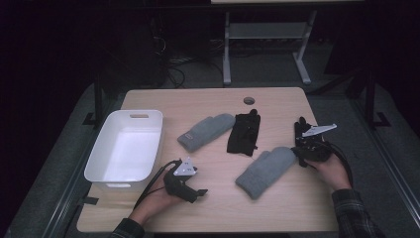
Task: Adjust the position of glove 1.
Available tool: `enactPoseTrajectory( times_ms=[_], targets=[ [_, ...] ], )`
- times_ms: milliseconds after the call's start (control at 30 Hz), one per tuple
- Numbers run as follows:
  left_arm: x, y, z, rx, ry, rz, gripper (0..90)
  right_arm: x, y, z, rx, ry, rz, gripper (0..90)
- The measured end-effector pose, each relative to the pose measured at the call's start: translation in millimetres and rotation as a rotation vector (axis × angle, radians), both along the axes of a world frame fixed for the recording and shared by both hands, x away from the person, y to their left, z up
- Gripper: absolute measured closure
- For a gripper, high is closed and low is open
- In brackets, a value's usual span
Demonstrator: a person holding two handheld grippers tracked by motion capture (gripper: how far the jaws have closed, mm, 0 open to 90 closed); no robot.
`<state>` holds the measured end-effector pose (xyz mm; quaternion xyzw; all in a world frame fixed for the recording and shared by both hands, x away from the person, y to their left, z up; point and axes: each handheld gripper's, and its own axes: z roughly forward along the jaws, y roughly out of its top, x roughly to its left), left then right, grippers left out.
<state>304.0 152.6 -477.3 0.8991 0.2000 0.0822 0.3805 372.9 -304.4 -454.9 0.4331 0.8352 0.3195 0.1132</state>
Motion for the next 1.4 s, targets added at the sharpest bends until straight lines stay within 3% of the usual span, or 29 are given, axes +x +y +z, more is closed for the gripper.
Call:
enactPoseTrajectory(
  times_ms=[233, 600, 733, 800, 833, 900, 1067, 1400],
  targets=[
    [0.0, 0.0, 0.0, 0.0, 0.0, 0.0, 12.3, -12.3, 15.6, 0.3, 0.022, 0.019, 0.07, 90.0],
    [0.0, 0.1, 0.0, 0.001, 0.0, 0.0, 12.3, -24.3, 45.5, 3.2, 0.011, 0.025, 0.181, 90.0],
    [0.0, 0.1, 0.1, 0.002, 0.0, 0.0, 12.3, -29.9, 53.2, 7.7, -0.002, 0.002, 0.211, 90.0],
    [0.0, 0.1, -0.1, 0.0, -0.001, -0.001, 12.3, -42.3, 65.3, 18.9, 0.048, -0.023, 0.266, 90.0],
    [0.0, 0.1, 0.0, 0.001, -0.001, -0.001, 12.3, -42.3, 65.3, 18.9, 0.048, -0.023, 0.266, 90.0],
    [0.0, -0.1, -0.4, -0.004, -0.003, 0.001, 12.3, -51.3, 78.3, 20.2, 0.042, -0.029, 0.321, 90.0],
    [-0.1, -0.1, -0.2, -0.002, -0.002, 0.001, 12.3, -67.9, 111.0, 12.2, 0.058, 0.022, 0.445, 90.0],
    [-0.1, 0.0, -0.3, -0.002, -0.002, 0.003, 12.3, -74.0, 142.0, 6.8, 0.06, 0.044, 0.551, 90.0]
  ],
)
